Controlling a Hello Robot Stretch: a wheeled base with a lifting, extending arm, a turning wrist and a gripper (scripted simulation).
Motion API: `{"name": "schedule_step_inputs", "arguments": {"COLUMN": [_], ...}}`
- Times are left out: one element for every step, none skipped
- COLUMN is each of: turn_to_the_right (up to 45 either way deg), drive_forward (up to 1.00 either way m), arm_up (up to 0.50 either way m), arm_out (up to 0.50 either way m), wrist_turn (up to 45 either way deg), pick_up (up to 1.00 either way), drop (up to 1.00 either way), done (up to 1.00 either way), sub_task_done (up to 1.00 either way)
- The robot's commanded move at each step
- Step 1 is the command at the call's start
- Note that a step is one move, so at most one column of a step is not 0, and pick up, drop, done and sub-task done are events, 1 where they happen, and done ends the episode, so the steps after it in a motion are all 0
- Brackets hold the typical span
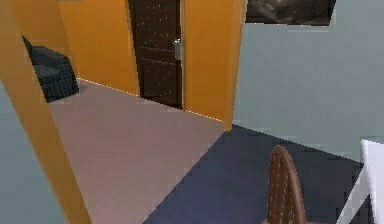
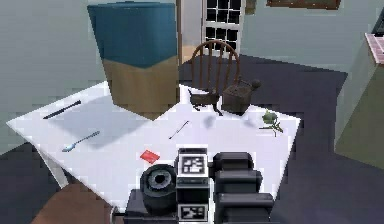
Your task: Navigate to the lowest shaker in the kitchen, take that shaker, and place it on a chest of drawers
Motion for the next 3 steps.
{"name": "schedule_step_inputs", "arguments": {"turn_to_the_right": [0.0,0.0,0.0], "drive_forward": [0.00,0.00,0.00], "arm_up": [0.00,0.00,0.00], "arm_out": [0.00,0.00,0.00], "wrist_turn": [45.0,45.0,45.0], "pick_up": [0.00,0.00,0.00], "drop": [0.00,0.00,0.00], "done": [0.00,0.00,0.00], "sub_task_done": [0.00,0.00,0.00]}}
